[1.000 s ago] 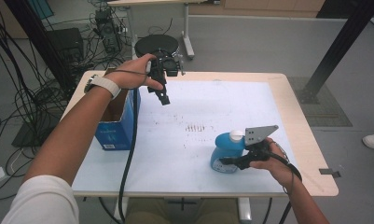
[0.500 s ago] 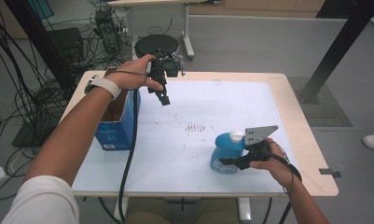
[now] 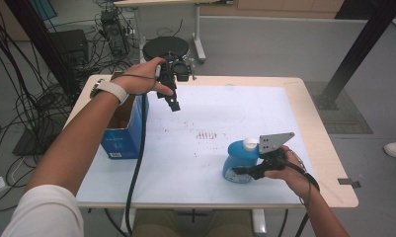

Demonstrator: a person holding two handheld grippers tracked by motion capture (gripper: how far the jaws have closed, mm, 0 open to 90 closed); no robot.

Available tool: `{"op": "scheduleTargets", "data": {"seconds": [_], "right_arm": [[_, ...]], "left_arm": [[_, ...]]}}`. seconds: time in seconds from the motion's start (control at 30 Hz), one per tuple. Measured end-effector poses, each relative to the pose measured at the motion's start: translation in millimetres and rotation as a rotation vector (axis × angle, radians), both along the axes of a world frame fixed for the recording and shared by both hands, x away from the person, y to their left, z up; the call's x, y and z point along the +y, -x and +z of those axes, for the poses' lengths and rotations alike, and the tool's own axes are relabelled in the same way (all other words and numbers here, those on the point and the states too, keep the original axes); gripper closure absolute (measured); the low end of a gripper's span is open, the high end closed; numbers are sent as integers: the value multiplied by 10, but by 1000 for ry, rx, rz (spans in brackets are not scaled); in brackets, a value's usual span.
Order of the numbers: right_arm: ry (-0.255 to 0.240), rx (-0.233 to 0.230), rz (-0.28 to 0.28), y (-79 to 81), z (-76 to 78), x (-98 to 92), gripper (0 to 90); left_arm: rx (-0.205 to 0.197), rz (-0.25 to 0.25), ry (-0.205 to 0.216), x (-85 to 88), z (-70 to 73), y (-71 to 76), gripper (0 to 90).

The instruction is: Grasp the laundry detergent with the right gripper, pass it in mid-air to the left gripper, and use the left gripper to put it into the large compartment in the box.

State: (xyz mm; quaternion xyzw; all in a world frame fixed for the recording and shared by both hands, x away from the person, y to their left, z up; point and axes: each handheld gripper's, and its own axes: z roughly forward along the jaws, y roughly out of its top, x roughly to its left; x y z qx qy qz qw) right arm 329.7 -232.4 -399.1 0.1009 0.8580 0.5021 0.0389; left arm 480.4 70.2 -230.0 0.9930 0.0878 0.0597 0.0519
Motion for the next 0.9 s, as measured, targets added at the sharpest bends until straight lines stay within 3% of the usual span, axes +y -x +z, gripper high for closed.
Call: {"op": "scheduleTargets", "data": {"seconds": [0.9], "right_arm": [[-8, 6, 4, -11, -9, -5, 427]], "left_arm": [[-6, 2, 5, 13, 11, 13, 140]]}}
